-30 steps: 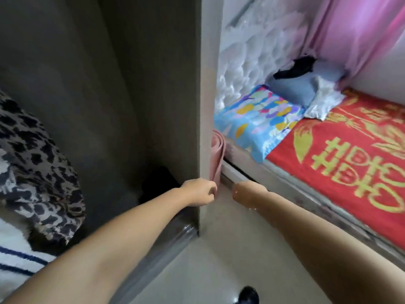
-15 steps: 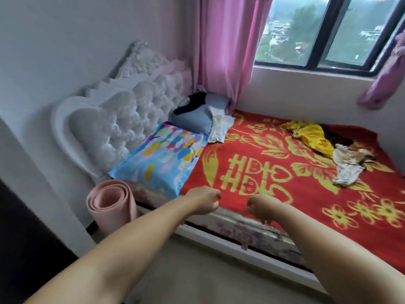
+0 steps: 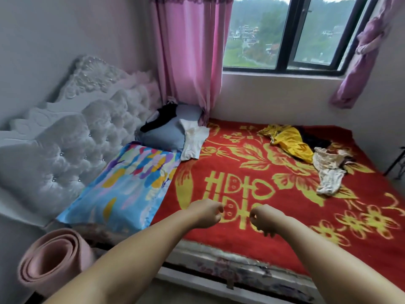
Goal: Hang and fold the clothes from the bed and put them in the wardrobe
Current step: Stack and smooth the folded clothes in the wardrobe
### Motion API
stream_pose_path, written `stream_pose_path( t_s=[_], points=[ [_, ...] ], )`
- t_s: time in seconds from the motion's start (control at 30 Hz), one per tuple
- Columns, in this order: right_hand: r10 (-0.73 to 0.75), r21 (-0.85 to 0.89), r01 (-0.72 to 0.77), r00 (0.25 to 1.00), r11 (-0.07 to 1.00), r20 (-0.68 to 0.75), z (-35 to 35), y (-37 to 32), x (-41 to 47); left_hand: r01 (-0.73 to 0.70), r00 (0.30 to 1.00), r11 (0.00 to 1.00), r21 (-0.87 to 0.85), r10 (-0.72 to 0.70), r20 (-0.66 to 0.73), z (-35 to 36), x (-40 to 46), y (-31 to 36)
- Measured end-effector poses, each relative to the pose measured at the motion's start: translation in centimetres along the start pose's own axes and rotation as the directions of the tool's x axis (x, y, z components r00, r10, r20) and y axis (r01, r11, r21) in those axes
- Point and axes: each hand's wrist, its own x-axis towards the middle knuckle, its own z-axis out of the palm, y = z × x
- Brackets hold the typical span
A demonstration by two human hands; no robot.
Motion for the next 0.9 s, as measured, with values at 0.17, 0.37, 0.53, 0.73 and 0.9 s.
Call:
stream_pose_path(
  t_s=[0.17,0.37,0.53,0.73,0.9],
  points=[
    [0.029,0.030,-0.029,1.000,0.999,-0.004,-2.2,-0.2,5.7,-0.027,1.000,0.998,0.056,0.026,0.015,-3.0,7.1,-3.5],
    [0.112,0.056,-0.108,0.991,0.993,-0.067,-5.0,3.3,9.8,-0.094,0.994,0.992,0.086,0.088,0.065,-5.9,16.5,-4.2],
    [0.262,0.106,-0.259,0.965,0.960,-0.022,-5.2,10.7,11.5,-0.219,0.968,0.969,0.113,0.202,0.147,-4.0,23.8,0.2],
    [0.330,0.113,-0.335,0.942,0.935,0.061,-4.5,21.7,13.7,-0.295,0.938,0.946,0.134,0.260,0.228,-1.1,32.6,6.9],
    [0.309,0.127,-0.321,0.945,0.938,0.104,-4.8,33.4,18.3,-0.274,0.943,0.952,0.135,0.239,0.232,1.4,42.4,13.6]
  ],
)
